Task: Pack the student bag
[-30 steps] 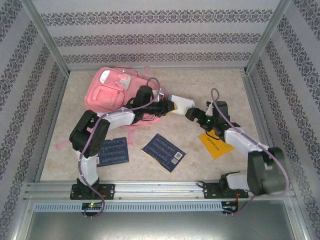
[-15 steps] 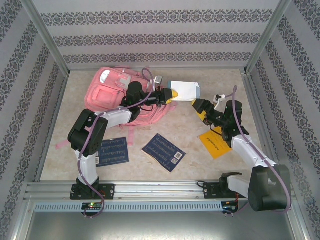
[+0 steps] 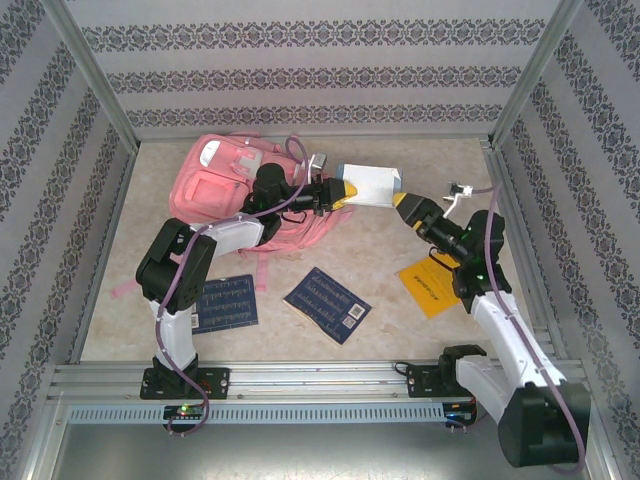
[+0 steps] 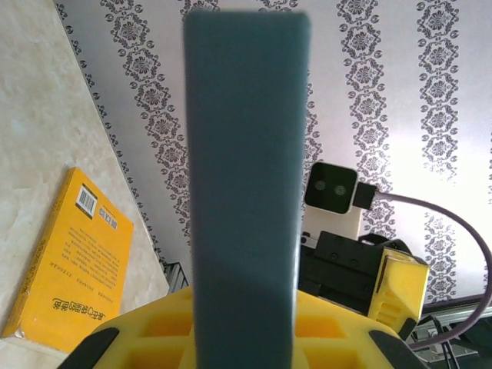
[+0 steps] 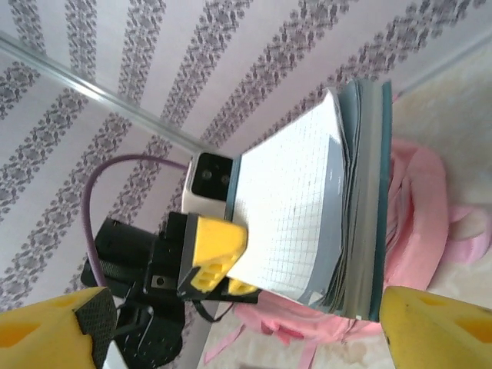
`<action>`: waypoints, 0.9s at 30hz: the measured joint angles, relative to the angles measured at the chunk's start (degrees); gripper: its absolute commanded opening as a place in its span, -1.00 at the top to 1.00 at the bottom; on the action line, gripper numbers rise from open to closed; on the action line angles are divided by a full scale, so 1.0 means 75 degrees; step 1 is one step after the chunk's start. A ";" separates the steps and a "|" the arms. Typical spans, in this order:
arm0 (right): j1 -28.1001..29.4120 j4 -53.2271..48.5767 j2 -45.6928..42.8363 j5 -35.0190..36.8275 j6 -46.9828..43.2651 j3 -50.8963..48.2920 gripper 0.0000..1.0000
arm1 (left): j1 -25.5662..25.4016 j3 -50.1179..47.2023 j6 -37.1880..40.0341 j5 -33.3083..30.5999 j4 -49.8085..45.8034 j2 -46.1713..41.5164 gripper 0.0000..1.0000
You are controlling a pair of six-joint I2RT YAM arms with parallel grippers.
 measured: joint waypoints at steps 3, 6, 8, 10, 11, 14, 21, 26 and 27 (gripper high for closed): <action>-0.0017 -0.0428 0.0052 0.0280 -0.0219 0.0140 -0.91 | 0.0000 0.0000 -0.0017 0.0026 0.0003 -0.0003 1.00; -0.0102 -0.0705 0.0740 0.0274 -0.0248 0.0545 -0.84 | -0.0006 0.0000 -0.0073 0.0085 0.0029 0.0000 1.00; -0.0102 -0.0723 0.1250 0.0117 -0.0195 0.0793 -0.75 | -0.0015 0.0000 -0.0102 0.0134 0.0032 -0.0003 1.00; -0.0096 -0.0737 0.1821 -0.0178 -0.0154 0.1151 -0.64 | -0.0029 0.0000 -0.0122 0.0169 0.0032 0.0000 1.00; -0.0093 -0.0746 0.2011 -0.0291 -0.0163 0.1303 -0.59 | -0.0047 0.0000 -0.0122 0.0172 0.0032 -0.0003 1.00; -0.0082 -0.0740 0.2291 -0.0586 -0.0134 0.1673 -0.38 | -0.0099 0.0000 -0.0119 0.0221 0.0032 -0.0003 1.00; -0.0082 -0.0670 0.2285 -0.0769 0.0044 0.1845 0.22 | -0.0114 0.0020 -0.0117 0.0297 0.0096 0.0000 1.00; -0.0041 -0.0659 0.2288 -0.0807 0.0169 0.1816 0.76 | -0.0114 0.0052 -0.0087 0.0358 0.0198 -0.0003 1.00; -0.0029 -0.0638 0.2288 -0.0810 0.0216 0.1804 0.91 | -0.0108 0.0052 -0.0064 0.0364 0.0184 -0.0003 1.00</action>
